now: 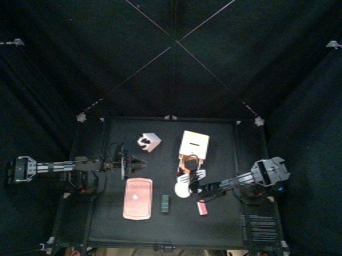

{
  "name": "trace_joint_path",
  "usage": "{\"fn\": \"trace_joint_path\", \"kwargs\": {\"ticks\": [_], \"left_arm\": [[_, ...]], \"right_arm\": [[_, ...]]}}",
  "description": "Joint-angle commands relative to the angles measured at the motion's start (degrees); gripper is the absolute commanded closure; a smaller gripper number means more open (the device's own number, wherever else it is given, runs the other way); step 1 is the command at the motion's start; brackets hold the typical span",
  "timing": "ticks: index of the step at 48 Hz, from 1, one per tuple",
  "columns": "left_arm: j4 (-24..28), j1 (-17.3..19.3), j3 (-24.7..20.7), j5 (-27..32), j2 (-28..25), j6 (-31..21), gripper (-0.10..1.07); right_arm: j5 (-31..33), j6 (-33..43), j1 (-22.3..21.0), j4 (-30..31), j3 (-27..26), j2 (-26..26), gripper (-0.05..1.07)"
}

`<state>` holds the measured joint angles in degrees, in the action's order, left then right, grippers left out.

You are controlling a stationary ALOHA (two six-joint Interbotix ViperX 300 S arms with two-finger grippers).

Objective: Close drawer

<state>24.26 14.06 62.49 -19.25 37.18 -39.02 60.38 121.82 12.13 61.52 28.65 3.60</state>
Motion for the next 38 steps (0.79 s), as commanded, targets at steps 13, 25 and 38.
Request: {"fn": "trace_joint_path", "kwargs": {"ticks": [13,25,38], "left_arm": [[0.0,0.3,-5.4,-0.1,-4.8,0.2,0.27],[3.6,-0.1,-16.4,8.1,-12.0,0.2,0.30],[5.1,0.0,-25.5,11.0,-22.1,0.1,0.52]], "right_arm": [[2.2,0.1,4.5,0.1,-1.7,-1.4,0.20],[5.1,0.1,7.6,-0.4,-1.6,-1.4,0.39],[6.1,0.7,9.8,-3.5,0.3,-1.6,0.60]]}}
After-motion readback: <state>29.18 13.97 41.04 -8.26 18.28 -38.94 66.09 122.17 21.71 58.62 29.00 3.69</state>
